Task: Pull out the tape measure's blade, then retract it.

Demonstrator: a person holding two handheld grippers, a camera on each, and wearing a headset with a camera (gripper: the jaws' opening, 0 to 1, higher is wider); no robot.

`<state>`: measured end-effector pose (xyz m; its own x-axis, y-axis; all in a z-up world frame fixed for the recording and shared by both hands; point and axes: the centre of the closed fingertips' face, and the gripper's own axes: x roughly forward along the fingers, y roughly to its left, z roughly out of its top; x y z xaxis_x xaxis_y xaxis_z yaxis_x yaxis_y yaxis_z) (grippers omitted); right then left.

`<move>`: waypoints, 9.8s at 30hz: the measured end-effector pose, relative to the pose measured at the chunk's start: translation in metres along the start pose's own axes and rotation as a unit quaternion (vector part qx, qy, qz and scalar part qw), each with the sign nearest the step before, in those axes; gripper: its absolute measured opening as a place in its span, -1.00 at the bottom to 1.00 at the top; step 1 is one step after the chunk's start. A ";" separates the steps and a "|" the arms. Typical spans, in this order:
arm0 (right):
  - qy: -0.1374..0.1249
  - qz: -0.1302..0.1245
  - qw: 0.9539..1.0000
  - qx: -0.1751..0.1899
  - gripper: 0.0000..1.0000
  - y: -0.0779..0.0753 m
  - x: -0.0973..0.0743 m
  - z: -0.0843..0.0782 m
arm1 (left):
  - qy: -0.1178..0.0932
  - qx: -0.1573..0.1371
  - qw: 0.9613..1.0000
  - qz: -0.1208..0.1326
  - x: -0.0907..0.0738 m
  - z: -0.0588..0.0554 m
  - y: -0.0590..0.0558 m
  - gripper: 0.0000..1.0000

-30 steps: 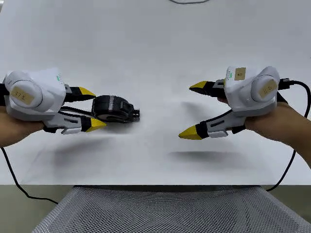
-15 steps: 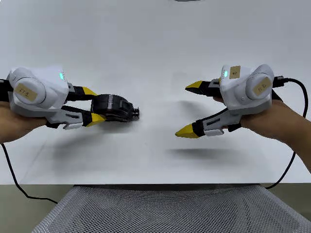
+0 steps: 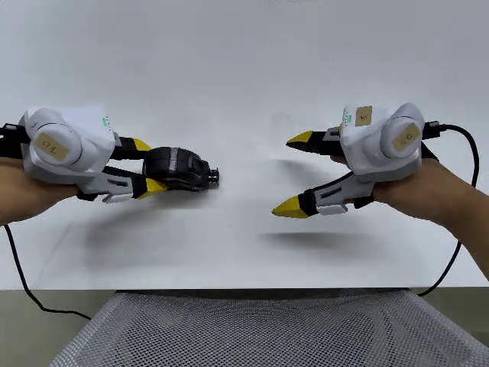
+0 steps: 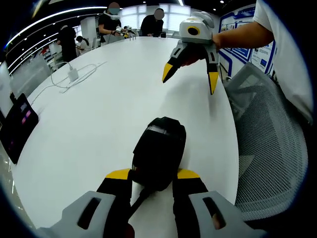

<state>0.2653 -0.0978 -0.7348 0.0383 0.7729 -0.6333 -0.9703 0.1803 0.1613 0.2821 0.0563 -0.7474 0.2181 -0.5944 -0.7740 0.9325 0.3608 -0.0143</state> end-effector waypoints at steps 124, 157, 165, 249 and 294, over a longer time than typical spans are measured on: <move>-0.013 0.037 0.997 -0.067 -0.82 -0.004 0.067 0.011 | 0.030 0.037 0.999 0.003 0.001 -0.005 0.001 -0.53; 0.005 0.013 0.998 -0.068 -0.81 -0.013 0.027 -0.014 | 0.029 0.035 0.999 0.004 0.001 -0.005 0.000 -0.53; 0.011 0.010 0.997 -0.070 -0.81 -0.015 0.022 -0.020 | 0.030 0.036 0.999 0.004 0.000 -0.005 0.000 -0.53; 0.069 -0.017 0.995 -0.065 -0.82 -0.031 -0.048 -0.075 | 0.032 0.037 0.999 0.004 0.001 -0.003 0.000 -0.53; 0.139 -0.027 0.988 -0.068 -0.82 -0.040 -0.092 -0.107 | 0.034 0.040 0.999 0.005 0.001 -0.003 -0.001 -0.53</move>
<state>0.2751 -0.2414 -0.7639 0.0421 0.5635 -0.8251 -0.9925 0.1184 0.0302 0.2809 0.0574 -0.7503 0.2095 -0.5399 -0.8153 0.9512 0.3056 0.0421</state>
